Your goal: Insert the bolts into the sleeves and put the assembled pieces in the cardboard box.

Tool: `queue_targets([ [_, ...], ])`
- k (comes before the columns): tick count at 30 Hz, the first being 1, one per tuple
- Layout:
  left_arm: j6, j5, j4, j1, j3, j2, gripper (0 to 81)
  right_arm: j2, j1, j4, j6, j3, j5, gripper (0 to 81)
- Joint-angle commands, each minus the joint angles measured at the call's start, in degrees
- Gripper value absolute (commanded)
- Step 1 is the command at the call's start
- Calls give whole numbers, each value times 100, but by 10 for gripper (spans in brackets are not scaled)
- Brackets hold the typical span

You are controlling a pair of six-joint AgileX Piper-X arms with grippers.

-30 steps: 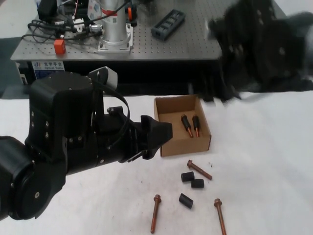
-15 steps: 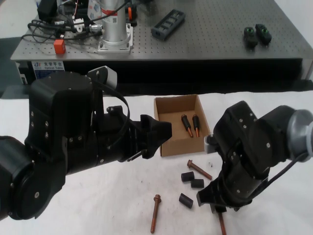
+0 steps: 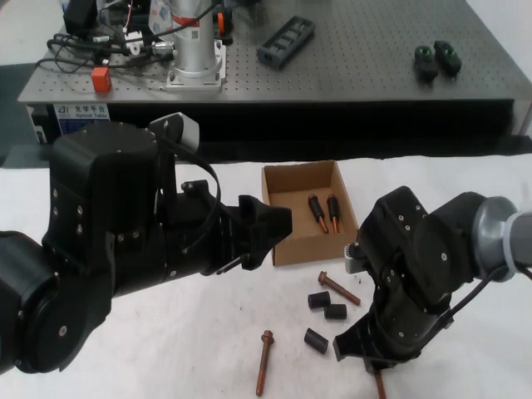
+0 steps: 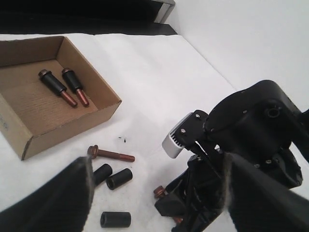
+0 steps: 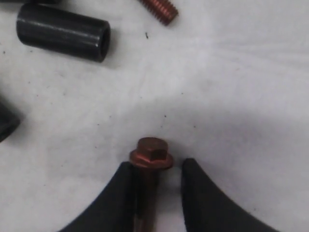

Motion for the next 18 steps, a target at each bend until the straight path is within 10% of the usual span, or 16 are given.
queue_targets([
  [1, 71, -11, -18, 14, -12, -50, 533, 129, 10, -76, -4, 83, -29, 28],
  [18, 2633, 271, 2971, -244, -2078, 1682, 482, -2385, -535, 1072, -405, 233, -9, 5],
])
